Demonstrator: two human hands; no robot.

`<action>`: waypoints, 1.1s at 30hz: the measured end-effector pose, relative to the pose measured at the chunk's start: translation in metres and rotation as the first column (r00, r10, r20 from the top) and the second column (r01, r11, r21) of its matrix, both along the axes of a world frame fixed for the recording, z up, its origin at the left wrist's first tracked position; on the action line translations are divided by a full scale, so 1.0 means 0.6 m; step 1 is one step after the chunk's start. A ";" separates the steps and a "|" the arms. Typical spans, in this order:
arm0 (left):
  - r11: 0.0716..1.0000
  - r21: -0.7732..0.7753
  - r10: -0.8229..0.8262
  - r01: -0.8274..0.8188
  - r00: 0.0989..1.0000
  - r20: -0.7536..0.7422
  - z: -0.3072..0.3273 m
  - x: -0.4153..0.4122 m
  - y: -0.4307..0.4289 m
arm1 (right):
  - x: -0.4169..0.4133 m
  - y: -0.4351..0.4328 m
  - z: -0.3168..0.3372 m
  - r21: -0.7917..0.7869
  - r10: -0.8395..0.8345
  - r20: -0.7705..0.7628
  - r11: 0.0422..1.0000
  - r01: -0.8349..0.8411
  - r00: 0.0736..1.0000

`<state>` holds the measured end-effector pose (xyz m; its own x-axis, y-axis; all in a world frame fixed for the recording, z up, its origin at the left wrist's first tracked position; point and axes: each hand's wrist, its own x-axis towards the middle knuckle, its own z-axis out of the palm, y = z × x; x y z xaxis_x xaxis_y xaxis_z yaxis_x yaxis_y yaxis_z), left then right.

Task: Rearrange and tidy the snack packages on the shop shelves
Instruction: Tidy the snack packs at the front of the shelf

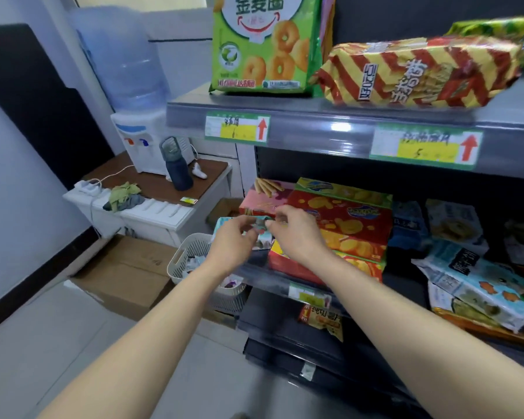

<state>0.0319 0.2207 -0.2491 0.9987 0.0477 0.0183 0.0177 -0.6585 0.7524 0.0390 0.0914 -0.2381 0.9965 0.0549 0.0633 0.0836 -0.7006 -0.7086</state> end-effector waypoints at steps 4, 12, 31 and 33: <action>0.996 0.058 -0.061 0.060 0.998 0.002 -0.020 0.079 0.089 | 0.062 0.094 -0.025 -0.003 -0.066 -0.042 0.998 0.066 0.997; 0.972 0.067 -0.219 0.224 0.973 -0.077 -0.066 0.216 0.146 | 0.158 0.150 -0.080 -0.028 -0.317 -0.197 0.948 0.318 0.928; 0.906 0.162 -0.345 0.392 0.903 -0.256 -0.132 0.357 0.123 | 0.291 0.163 -0.158 0.046 -0.628 -0.398 0.715 0.698 0.669; 0.910 0.158 -0.332 0.385 0.900 -0.282 -0.136 0.364 0.125 | 0.297 0.158 -0.157 0.053 -0.637 -0.381 0.708 0.704 0.670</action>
<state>0.2501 0.2955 -0.3304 0.9211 -0.2926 -0.2568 -0.0837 -0.7931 0.6033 0.2170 0.1860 -0.3322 0.7211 -0.6154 -0.3183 -0.6043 -0.3340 -0.7234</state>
